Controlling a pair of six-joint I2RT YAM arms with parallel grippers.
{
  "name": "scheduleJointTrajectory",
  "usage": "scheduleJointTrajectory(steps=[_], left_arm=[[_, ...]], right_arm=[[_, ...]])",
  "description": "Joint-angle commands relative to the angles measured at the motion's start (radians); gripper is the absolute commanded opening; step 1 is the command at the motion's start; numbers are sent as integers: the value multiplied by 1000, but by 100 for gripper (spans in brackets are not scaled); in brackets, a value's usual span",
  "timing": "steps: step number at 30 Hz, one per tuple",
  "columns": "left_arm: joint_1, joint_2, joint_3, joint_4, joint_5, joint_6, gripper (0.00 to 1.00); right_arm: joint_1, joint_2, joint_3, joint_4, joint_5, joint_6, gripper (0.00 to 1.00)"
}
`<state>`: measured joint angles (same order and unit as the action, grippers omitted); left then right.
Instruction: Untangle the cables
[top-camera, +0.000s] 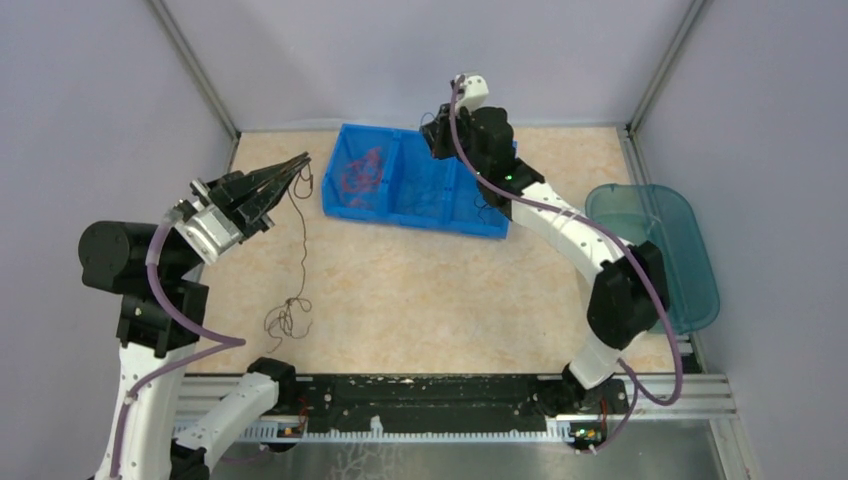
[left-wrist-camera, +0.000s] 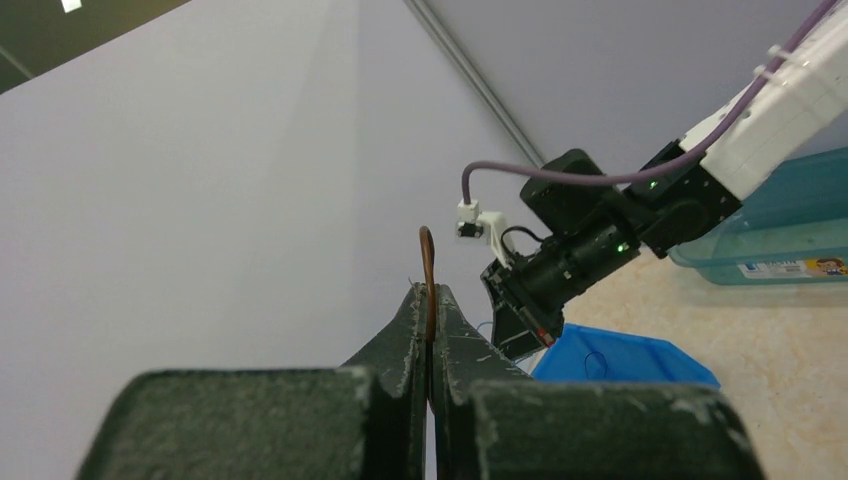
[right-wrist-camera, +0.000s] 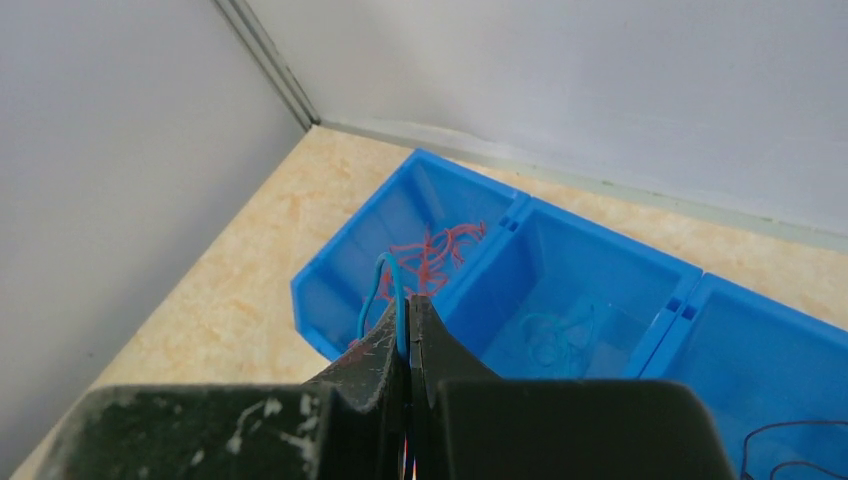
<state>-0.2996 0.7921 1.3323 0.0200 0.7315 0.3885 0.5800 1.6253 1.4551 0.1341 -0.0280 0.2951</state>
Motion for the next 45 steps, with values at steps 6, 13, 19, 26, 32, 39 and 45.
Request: scheduleJointTrajectory(steps=[6, 13, 19, 26, 32, 39, 45], left_arm=[[-3, -36, 6, -29, 52, -22, 0], [-3, -44, 4, -28, 50, -22, 0], [-3, -43, 9, -22, 51, -23, 0], [-3, -32, 20, -2, 58, -49, 0], [-3, -23, 38, 6, 59, -56, 0], [-3, -20, 60, -6, 62, -39, 0], [-3, -1, 93, -4, 71, -58, 0]], right_arm=[[-8, 202, 125, 46, 16, -89, 0], [-12, 328, 190, 15, 44, -122, 0], [-16, 385, 296, -104, 12, -166, 44], [-16, 305, 274, -145, 26, -185, 55], [-11, 74, 17, 78, -242, -132, 56], [88, -222, -399, 642, -697, 23, 60], [234, -262, -452, 661, -776, -24, 64]])
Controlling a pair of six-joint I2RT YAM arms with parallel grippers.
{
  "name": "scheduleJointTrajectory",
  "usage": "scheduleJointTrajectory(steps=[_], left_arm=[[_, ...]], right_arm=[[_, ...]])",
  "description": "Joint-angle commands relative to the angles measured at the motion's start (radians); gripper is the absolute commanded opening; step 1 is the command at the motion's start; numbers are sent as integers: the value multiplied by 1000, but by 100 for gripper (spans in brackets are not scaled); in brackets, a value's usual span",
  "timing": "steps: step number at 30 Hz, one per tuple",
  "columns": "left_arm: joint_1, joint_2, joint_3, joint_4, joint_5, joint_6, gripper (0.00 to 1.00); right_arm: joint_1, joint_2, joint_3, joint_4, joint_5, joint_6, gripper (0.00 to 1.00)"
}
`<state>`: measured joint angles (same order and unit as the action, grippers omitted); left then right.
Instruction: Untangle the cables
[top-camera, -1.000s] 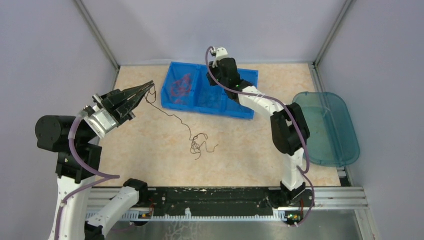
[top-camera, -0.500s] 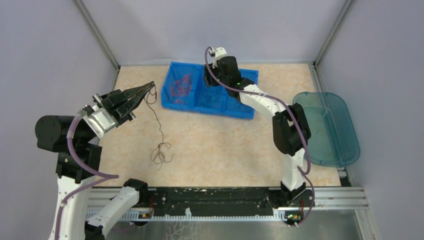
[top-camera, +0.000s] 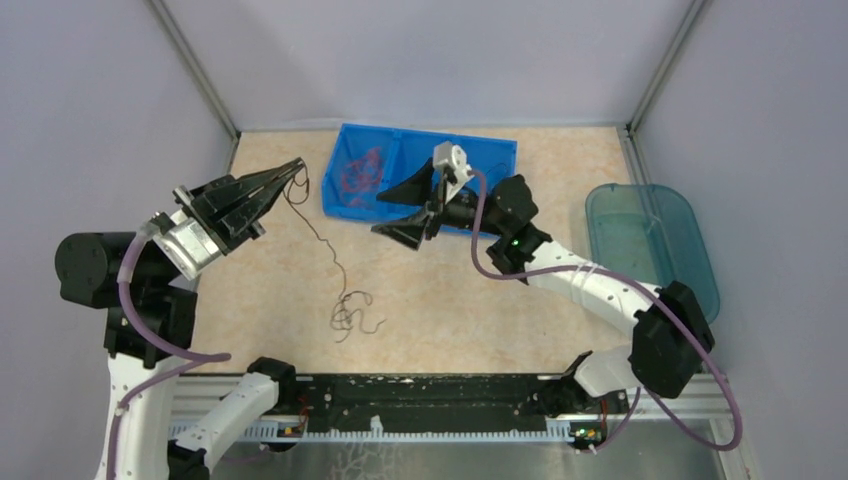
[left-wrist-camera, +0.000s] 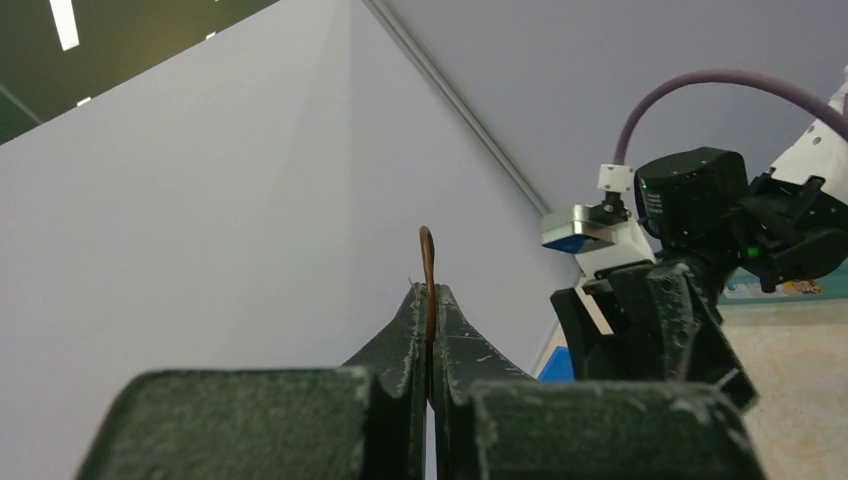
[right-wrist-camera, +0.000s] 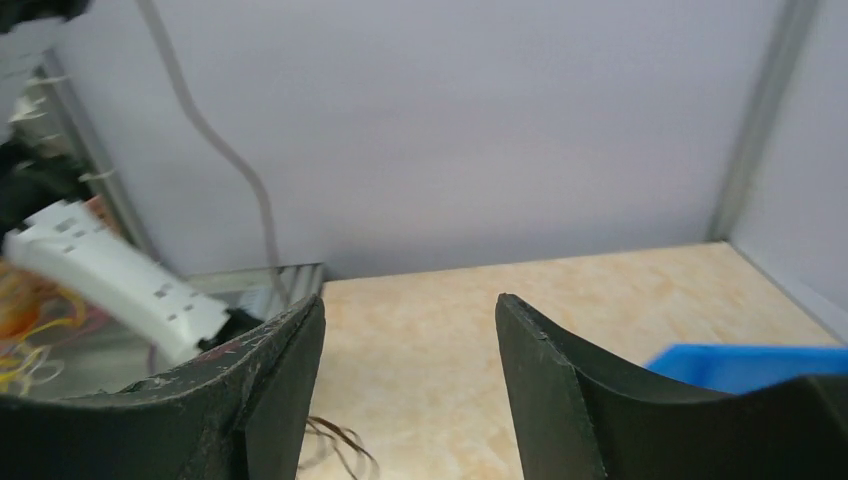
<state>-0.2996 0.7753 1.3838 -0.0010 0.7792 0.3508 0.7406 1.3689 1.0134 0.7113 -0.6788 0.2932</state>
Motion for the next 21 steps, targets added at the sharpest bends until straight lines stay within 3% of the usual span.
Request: scheduleJointTrajectory(steps=[1, 6, 12, 21], left_arm=[[-2, 19, 49, 18, 24, -22, 0], [-3, 33, 79, 35, 32, -37, 0], [-3, 47, 93, 72, 42, -66, 0], [-3, 65, 117, 81, 37, -73, 0]], right_arm=[[85, -7, -15, 43, -112, -50, 64], [93, -12, -171, 12, 3, -77, 60], [121, -5, -339, 126, 132, -54, 66], [240, 210, -284, 251, 214, -16, 60]])
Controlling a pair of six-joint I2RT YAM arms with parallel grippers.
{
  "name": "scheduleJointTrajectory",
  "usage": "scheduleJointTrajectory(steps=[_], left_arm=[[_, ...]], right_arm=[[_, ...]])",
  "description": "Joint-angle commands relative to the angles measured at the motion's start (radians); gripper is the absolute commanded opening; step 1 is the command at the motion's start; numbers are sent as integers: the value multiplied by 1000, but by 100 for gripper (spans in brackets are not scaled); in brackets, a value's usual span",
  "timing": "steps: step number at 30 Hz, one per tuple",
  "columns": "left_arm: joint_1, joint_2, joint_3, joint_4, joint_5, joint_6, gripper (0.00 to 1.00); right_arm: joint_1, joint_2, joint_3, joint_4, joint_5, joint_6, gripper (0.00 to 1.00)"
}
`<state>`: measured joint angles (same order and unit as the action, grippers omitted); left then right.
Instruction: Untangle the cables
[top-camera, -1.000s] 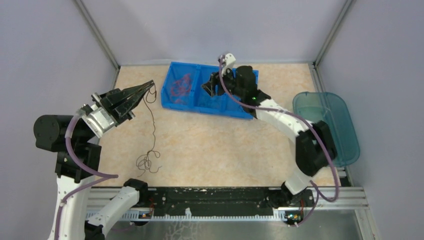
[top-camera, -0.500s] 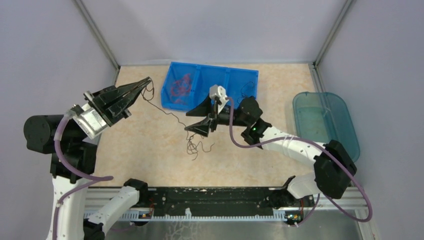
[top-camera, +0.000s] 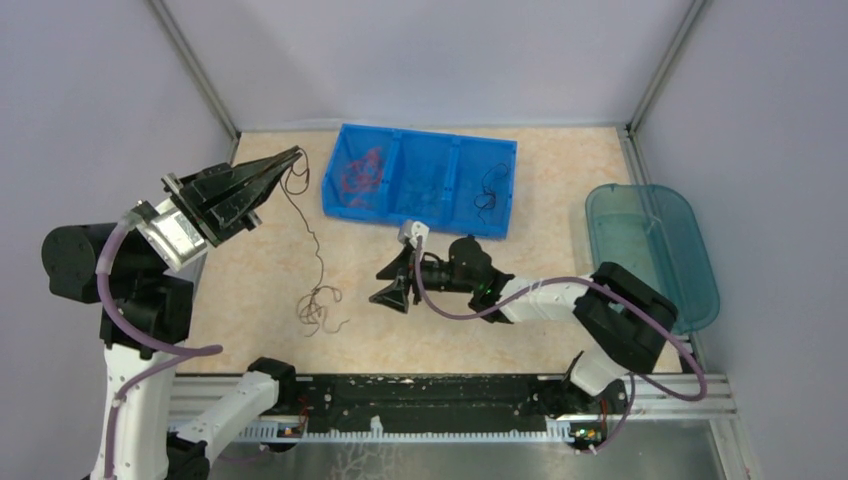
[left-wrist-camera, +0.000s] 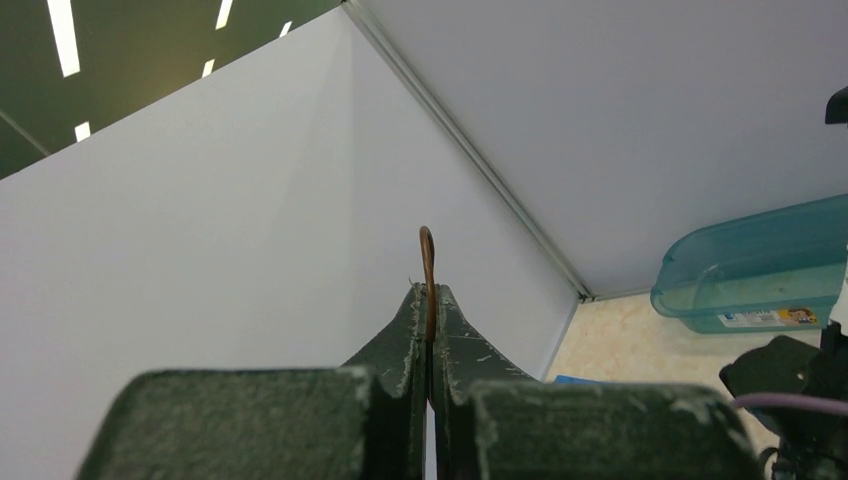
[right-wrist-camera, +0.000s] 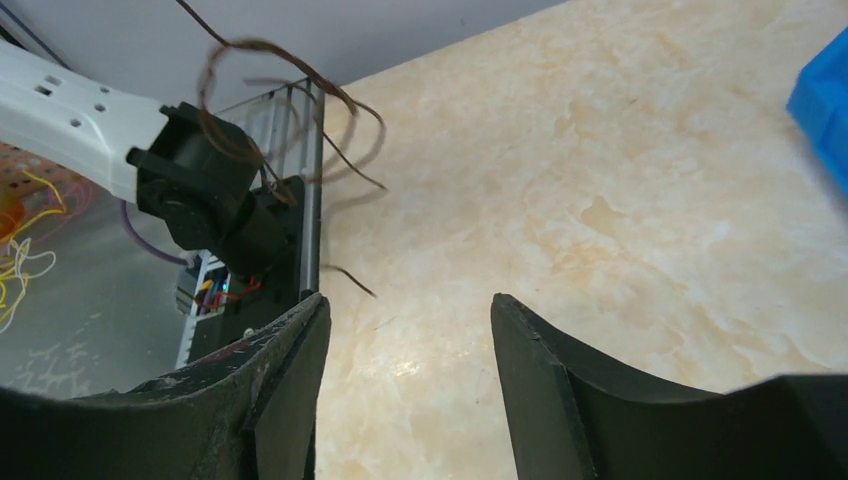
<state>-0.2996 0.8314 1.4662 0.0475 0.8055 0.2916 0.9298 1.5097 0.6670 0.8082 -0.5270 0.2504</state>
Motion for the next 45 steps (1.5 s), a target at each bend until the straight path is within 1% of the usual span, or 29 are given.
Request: scheduleJointTrajectory(steps=[1, 5, 9, 13, 14, 16, 18, 21, 23, 26, 30, 32, 35, 40, 45], left_arm=[[-3, 9, 37, 29, 6, -9, 0], [-3, 8, 51, 7, 1, 7, 0], [-3, 6, 62, 5, 2, 2, 0], [-3, 7, 75, 6, 2, -2, 0], [-3, 9, 80, 6, 1, -4, 0], [-2, 14, 89, 7, 2, -8, 0], [-3, 18, 95, 8, 3, -15, 0], [-3, 17, 92, 8, 6, -16, 0], [-3, 16, 91, 9, 4, -15, 0], [-3, 16, 90, 11, 4, -17, 0], [-3, 18, 99, 14, 6, -24, 0], [-2, 20, 103, 16, 5, -29, 0], [-2, 20, 106, 24, 1, -42, 0], [-2, 27, 120, 28, 1, -53, 0], [-1, 30, 126, 28, 1, -48, 0]], right_arm=[[65, 86, 70, 176, 66, 36, 60], [118, 133, 96, 275, 71, 60, 60], [161, 179, 133, 325, 71, 75, 61], [177, 212, 161, 395, 66, 128, 62], [180, 220, 169, 395, 75, 130, 62], [181, 230, 181, 399, 94, 136, 57], [182, 232, 183, 424, 104, 151, 56], [181, 238, 181, 472, 109, 184, 58], [182, 242, 175, 500, 118, 199, 62], [182, 239, 162, 535, 158, 199, 66], [182, 220, 163, 513, 197, 154, 66], [182, 215, 178, 462, 202, 129, 65], [190, 207, 206, 392, 229, 71, 61], [207, 194, 233, 309, 263, 20, 48], [216, 180, 213, 303, 241, 7, 48]])
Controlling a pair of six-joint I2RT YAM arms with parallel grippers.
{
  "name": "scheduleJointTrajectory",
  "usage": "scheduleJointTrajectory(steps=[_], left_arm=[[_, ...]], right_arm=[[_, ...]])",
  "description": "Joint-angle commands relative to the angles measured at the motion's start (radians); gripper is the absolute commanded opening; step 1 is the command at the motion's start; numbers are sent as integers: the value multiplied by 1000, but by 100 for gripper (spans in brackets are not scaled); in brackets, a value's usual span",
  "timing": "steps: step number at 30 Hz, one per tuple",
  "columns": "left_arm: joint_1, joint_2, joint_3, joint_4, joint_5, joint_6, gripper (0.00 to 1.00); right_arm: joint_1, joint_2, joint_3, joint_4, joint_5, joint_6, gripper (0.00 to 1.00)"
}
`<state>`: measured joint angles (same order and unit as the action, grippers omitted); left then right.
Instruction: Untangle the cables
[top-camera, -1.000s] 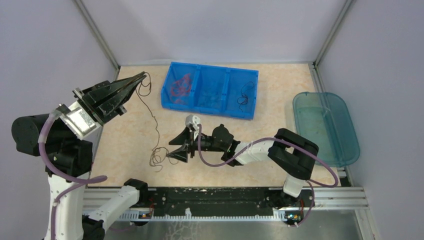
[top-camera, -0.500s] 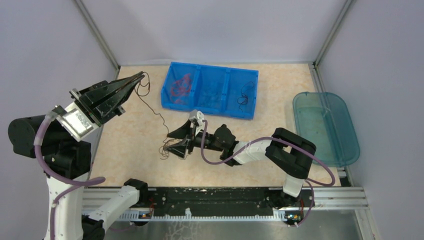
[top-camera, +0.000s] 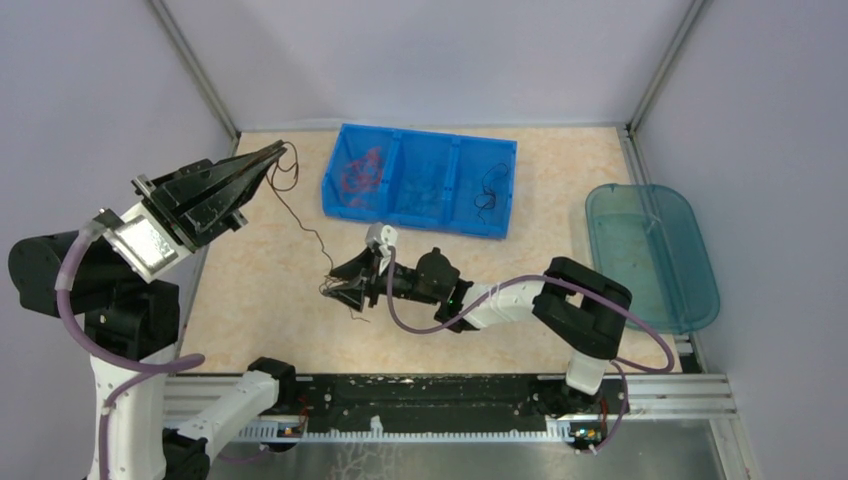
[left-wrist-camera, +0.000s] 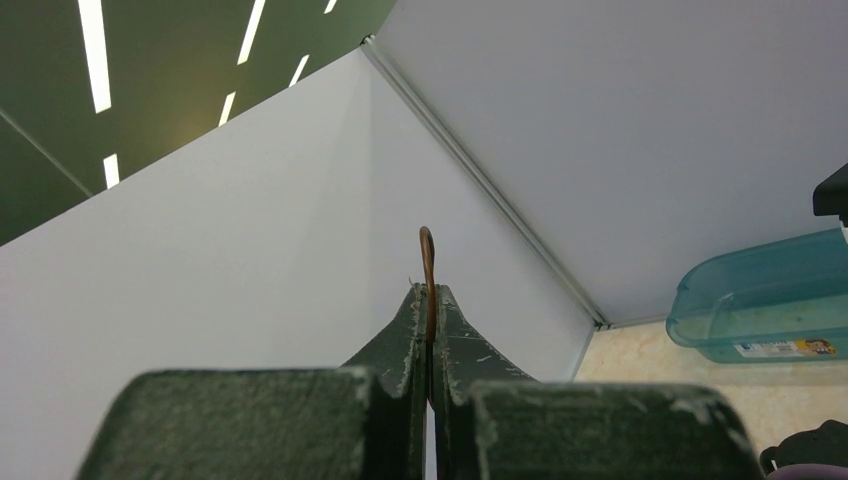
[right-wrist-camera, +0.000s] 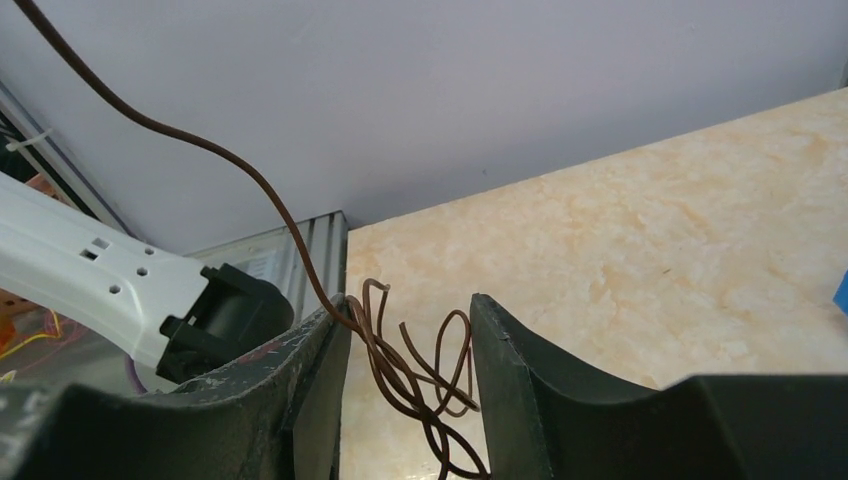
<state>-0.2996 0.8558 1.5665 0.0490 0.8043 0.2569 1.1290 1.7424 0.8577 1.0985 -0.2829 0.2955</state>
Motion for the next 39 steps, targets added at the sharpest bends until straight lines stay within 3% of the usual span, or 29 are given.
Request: scheduleJointTrajectory(steps=[1, 6, 14, 26, 39], left_arm=[[-1, 5, 26, 28, 2, -15, 0], [-1, 6, 26, 28, 1, -11, 0], [0, 8, 33, 26, 1, -6, 0], [-1, 15, 60, 29, 3, -41, 0], [7, 19, 73, 45, 6, -77, 0]], right_arm=[[18, -57, 18, 9, -3, -38, 48], [17, -80, -19, 23, -2, -43, 50], [18, -194, -94, 10, -52, -73, 63], [9, -247, -97, -68, 0, -120, 57], [15, -226, -56, -86, 22, -150, 57]])
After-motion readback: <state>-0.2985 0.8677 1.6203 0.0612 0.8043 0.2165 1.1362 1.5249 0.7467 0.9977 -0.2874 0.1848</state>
